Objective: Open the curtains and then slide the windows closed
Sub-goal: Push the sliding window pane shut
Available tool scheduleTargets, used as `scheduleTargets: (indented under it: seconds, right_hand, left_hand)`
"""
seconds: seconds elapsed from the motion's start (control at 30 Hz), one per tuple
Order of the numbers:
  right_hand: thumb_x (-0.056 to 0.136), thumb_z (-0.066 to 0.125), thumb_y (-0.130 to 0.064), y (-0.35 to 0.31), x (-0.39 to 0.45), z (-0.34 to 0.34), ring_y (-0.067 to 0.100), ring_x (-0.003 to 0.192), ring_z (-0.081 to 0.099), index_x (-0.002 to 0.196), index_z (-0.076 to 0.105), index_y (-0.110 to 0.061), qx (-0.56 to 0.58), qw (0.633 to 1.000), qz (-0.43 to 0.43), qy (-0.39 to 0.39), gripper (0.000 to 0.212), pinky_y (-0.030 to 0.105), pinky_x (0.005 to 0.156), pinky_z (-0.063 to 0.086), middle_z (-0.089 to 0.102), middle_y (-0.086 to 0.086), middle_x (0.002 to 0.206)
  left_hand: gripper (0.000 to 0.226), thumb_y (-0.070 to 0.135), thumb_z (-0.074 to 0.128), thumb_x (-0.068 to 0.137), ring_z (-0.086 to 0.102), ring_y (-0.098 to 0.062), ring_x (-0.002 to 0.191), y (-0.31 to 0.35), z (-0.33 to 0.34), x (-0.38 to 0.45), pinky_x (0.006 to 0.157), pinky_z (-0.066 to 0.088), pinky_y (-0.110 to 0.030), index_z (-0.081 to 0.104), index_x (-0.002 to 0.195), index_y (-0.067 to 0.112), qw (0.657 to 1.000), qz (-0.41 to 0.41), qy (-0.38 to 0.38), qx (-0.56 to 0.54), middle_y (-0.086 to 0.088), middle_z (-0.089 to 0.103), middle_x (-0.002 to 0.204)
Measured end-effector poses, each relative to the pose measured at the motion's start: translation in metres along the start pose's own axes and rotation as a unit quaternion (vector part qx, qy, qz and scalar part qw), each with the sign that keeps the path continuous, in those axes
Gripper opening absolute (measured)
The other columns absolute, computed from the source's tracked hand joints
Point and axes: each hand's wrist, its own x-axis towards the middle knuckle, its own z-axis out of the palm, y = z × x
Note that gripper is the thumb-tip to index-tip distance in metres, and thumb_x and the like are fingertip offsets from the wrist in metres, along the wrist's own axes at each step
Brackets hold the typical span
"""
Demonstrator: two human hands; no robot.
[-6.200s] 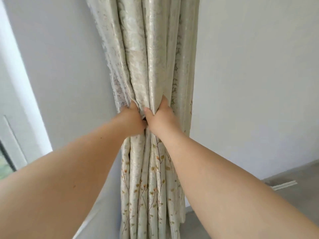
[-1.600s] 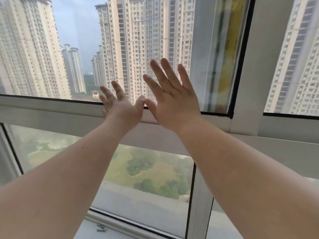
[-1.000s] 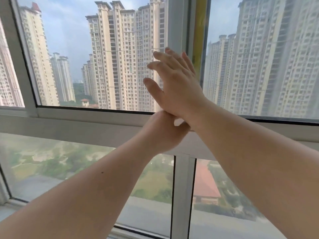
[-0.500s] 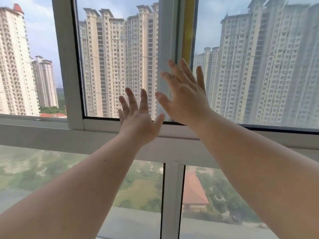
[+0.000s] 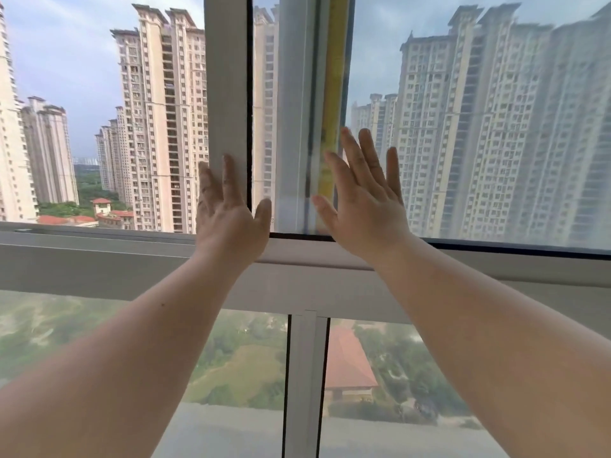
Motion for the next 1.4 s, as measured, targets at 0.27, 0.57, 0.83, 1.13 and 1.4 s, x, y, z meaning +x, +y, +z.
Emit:
scheduleTargets:
  seconds: [0.27, 0.57, 0.83, 1.13, 1.4]
  right_hand:
    - [0.090, 0.038, -0.047, 0.039, -0.019, -0.006, 0.024, 0.143, -0.014, 0.144, 0.019, -0.013, -0.023, 0.998, 0.058, 0.006, 0.066, 0.052, 0.112, -0.010, -0.004, 0.006, 0.158]
    - [0.089, 0.037, -0.049, 0.057, -0.028, -0.011, 0.020, 0.143, -0.014, 0.147, 0.012, -0.019, -0.031, 0.999, 0.043, -0.009, 0.070, 0.048, 0.113, -0.011, -0.006, 0.003, 0.158]
    - [0.080, 0.052, -0.033, 0.041, -0.025, -0.008, 0.029, 0.144, -0.004, 0.138, 0.030, -0.011, 0.044, 0.994, 0.087, 0.053, 0.065, 0.056, 0.112, -0.006, 0.006, 0.010, 0.158]
    - [0.078, 0.053, -0.006, -0.094, -0.002, -0.003, 0.024, 0.142, 0.016, 0.123, 0.053, -0.009, 0.310, 0.948, -0.054, 0.048, 0.045, 0.038, 0.116, 0.002, 0.032, 0.014, 0.149]
    - [0.086, 0.055, -0.030, -0.295, 0.007, -0.013, 0.021, 0.137, 0.028, 0.120, 0.058, -0.018, 0.393, 0.895, -0.206, -0.051, 0.036, 0.041, 0.115, 0.006, 0.047, 0.004, 0.140]
  left_hand:
    - [0.077, 0.055, 0.035, 0.086, -0.009, -0.035, 0.138, 0.033, 0.033, -0.016, 0.107, 0.011, -0.050, -0.027, 0.130, 0.047, 0.996, 0.067, -0.024, -0.053, 0.000, -0.028, 0.149]
    - [0.078, 0.052, 0.035, 0.087, -0.006, -0.042, 0.136, 0.044, 0.040, -0.023, 0.106, 0.012, -0.051, -0.030, 0.129, 0.045, 0.997, 0.057, -0.026, -0.034, -0.004, -0.029, 0.149]
    - [0.088, 0.045, 0.045, 0.085, 0.012, -0.039, 0.137, 0.050, 0.018, -0.024, 0.102, 0.032, -0.051, -0.031, 0.129, 0.044, 0.991, 0.045, -0.127, 0.002, 0.001, -0.037, 0.145]
    - [0.037, 0.016, 0.047, 0.085, 0.054, -0.005, 0.095, 0.003, -0.054, -0.050, 0.071, 0.040, -0.011, 0.048, 0.120, 0.029, 0.972, 0.058, -0.204, -0.096, 0.010, 0.059, 0.106]
    - [0.032, 0.030, 0.051, 0.089, 0.053, -0.003, 0.100, -0.140, -0.236, -0.091, 0.081, 0.037, -0.018, 0.054, 0.121, 0.025, 0.980, -0.025, -0.165, 0.105, 0.008, 0.062, 0.114]
